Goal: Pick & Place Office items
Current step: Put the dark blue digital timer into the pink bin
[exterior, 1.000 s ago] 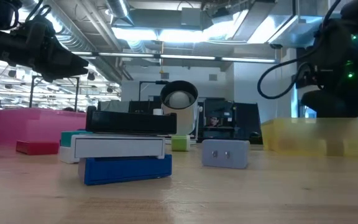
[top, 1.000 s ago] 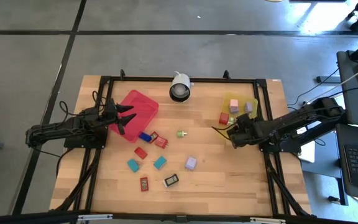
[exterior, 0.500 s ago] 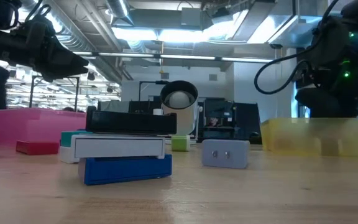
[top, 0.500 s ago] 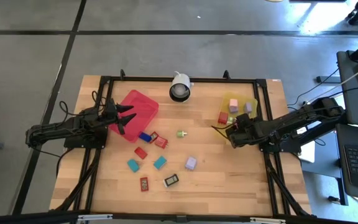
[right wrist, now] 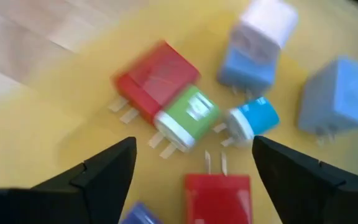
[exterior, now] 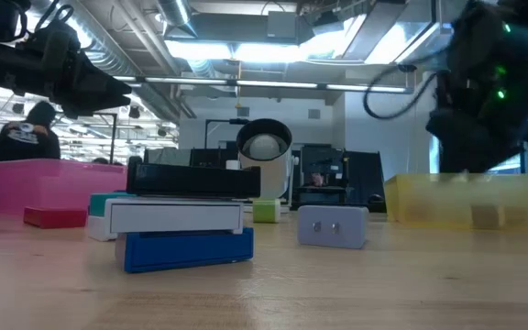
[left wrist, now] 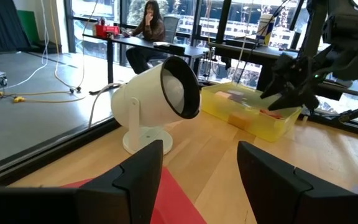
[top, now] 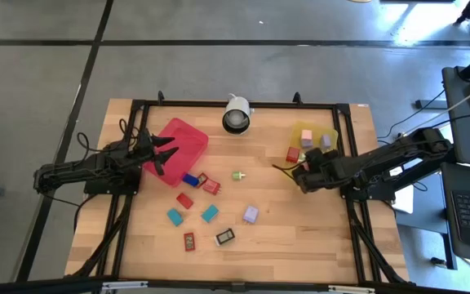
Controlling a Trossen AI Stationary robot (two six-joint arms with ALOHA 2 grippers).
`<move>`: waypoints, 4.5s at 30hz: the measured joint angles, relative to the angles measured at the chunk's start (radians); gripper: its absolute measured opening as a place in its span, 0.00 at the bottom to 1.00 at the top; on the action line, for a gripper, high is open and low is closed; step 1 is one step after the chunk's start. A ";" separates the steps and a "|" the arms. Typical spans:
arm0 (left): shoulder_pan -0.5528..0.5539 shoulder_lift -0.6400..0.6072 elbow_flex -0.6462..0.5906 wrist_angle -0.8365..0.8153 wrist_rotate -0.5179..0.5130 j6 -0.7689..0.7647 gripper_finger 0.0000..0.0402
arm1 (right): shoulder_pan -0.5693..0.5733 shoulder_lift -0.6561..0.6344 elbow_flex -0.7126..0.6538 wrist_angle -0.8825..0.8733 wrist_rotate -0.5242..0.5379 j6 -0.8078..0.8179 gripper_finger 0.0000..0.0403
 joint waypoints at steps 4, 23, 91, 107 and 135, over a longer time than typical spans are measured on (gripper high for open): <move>0.000 0.000 0.000 0.002 -0.006 0.000 0.51 | 0.000 0.000 0.076 0.003 0.037 -0.098 0.80; -0.001 0.336 0.000 0.374 0.270 -0.055 0.52 | 0.000 0.000 0.142 0.076 0.181 -0.203 0.79; -0.274 1.409 0.517 -0.238 0.104 0.502 0.64 | 0.000 0.000 0.142 0.097 0.182 -0.204 0.79; -0.274 1.401 0.515 -0.239 0.136 0.517 0.39 | 0.000 0.000 0.142 0.097 0.182 -0.208 0.79; -0.146 1.400 0.809 -0.838 -0.332 -0.180 0.41 | 0.001 0.001 0.142 0.097 0.122 -0.200 0.79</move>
